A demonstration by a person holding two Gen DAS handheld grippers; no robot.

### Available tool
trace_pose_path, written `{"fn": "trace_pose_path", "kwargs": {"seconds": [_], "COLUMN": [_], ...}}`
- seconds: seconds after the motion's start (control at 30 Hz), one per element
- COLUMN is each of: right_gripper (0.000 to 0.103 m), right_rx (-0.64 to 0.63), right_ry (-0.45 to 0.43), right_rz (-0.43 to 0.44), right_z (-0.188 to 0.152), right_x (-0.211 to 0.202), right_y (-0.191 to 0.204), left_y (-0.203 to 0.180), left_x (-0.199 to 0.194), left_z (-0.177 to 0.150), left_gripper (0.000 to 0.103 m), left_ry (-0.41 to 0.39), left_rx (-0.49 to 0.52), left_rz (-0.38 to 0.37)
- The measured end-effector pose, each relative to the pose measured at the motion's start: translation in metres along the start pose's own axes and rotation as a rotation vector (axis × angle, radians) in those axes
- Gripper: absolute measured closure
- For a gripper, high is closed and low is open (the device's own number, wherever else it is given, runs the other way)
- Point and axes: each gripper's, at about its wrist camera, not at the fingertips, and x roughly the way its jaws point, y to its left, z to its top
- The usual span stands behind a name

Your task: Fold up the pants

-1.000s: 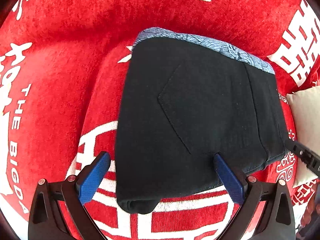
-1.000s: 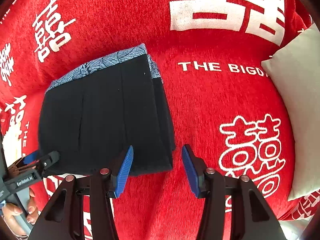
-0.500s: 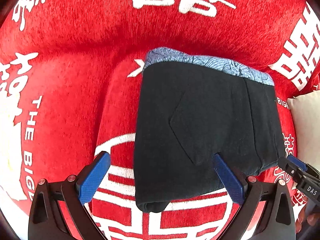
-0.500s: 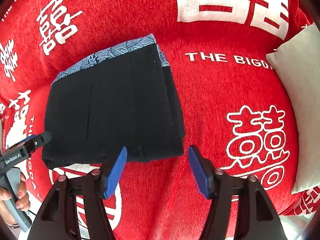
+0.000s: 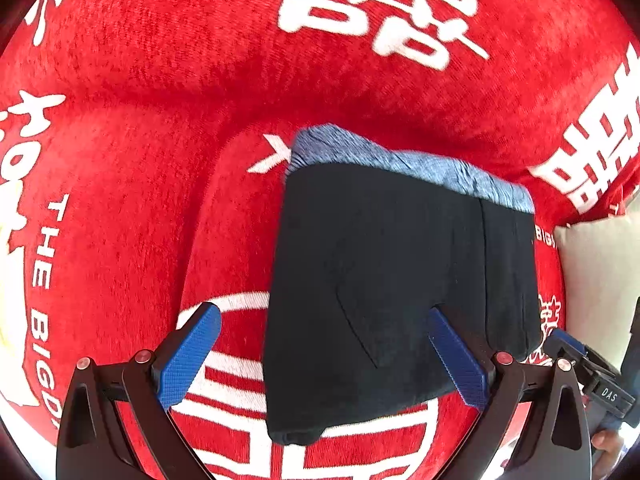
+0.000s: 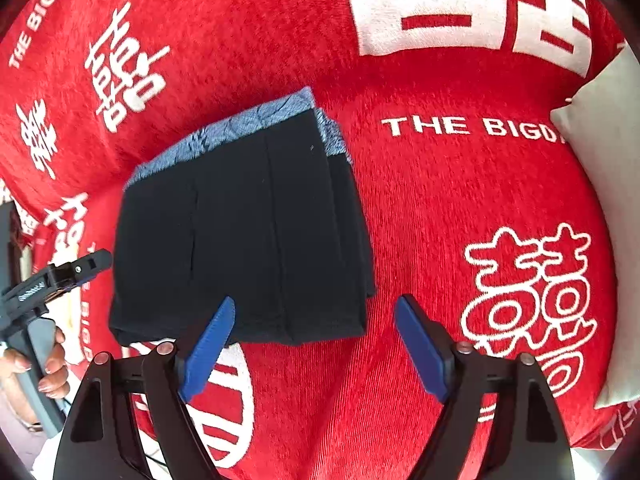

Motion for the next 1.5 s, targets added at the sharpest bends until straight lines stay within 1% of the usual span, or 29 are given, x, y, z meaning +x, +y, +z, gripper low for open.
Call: {"fn": "trace_pose_path", "kwargs": {"seconds": [0.1, 0.2, 0.33, 0.43, 0.5, 0.63, 0.87, 0.97, 1.03, 1.1, 1.17, 1.2, 1.23, 1.27, 1.3, 1.37, 1.47, 1.5], "right_gripper": [0.018, 0.018, 0.018, 0.018, 0.018, 0.018, 0.018, 0.018, 0.018, 0.018, 0.018, 0.019, 0.026, 0.036, 0.041, 0.056, 0.060, 0.061], "right_rx": [0.043, 0.058, 0.050, 0.080, 0.097, 0.087, 0.020, 0.012, 0.006, -0.010, -0.007, 0.017, 0.034, 0.052, 0.064, 0.084, 0.101, 0.105], "right_ry": [0.005, 0.043, 0.105, 0.144, 0.154, 0.172, 0.230, 0.242, 0.243, 0.245, 0.245, 0.249, 0.251, 0.255, 0.251, 0.240, 0.218, 0.214], "right_rz": [0.071, 0.146, 0.224, 0.312, 0.350, 0.433, 0.489, 0.531, 0.559, 0.550, 0.541, 0.533, 0.521, 0.523, 0.529, 0.554, 0.598, 0.612], "right_z": [0.016, 0.034, 0.052, 0.061, 0.064, 0.068, 0.075, 0.076, 0.078, 0.078, 0.079, 0.080, 0.079, 0.080, 0.080, 0.079, 0.077, 0.077], "right_x": [0.003, 0.017, 0.039, 0.057, 0.065, 0.078, 0.098, 0.104, 0.109, 0.113, 0.115, 0.116, 0.115, 0.115, 0.112, 0.103, 0.086, 0.082], "right_y": [-0.016, -0.031, -0.043, -0.054, -0.059, -0.059, -0.057, -0.055, -0.047, -0.040, -0.037, -0.037, -0.037, -0.035, -0.035, -0.037, -0.036, -0.035], "left_y": [0.007, 0.009, 0.009, 0.009, 0.008, 0.003, -0.006, -0.009, -0.011, -0.015, -0.021, -0.024, -0.028, -0.032, -0.035, -0.038, -0.036, -0.035], "left_x": [0.006, 0.016, 0.033, 0.043, 0.050, 0.064, 0.078, 0.084, 0.088, 0.093, 0.094, 0.094, 0.092, 0.088, 0.085, 0.077, 0.063, 0.057], "left_z": [0.011, 0.022, 0.032, 0.037, 0.039, 0.040, 0.046, 0.048, 0.047, 0.045, 0.042, 0.041, 0.039, 0.038, 0.037, 0.036, 0.035, 0.034], "left_gripper": [0.000, 0.000, 0.000, 0.000, 0.000, 0.000, 0.000, 0.000, 0.000, 0.000, 0.001, 0.003, 0.008, 0.013, 0.016, 0.026, 0.038, 0.039], "left_ry": [0.017, 0.044, 0.078, 0.110, 0.130, 0.160, 0.181, 0.187, 0.190, 0.193, 0.180, 0.170, 0.157, 0.140, 0.129, 0.111, 0.091, 0.086], "left_rx": [-0.021, -0.011, 0.043, 0.069, 0.088, 0.146, 0.206, 0.189, 0.168, 0.145, 0.138, 0.140, 0.143, 0.150, 0.155, 0.158, 0.143, 0.137], "left_rz": [-0.043, -0.089, -0.098, -0.133, -0.152, -0.141, -0.175, -0.198, -0.212, -0.227, -0.220, -0.217, -0.212, -0.207, -0.203, -0.192, -0.202, -0.210]}}
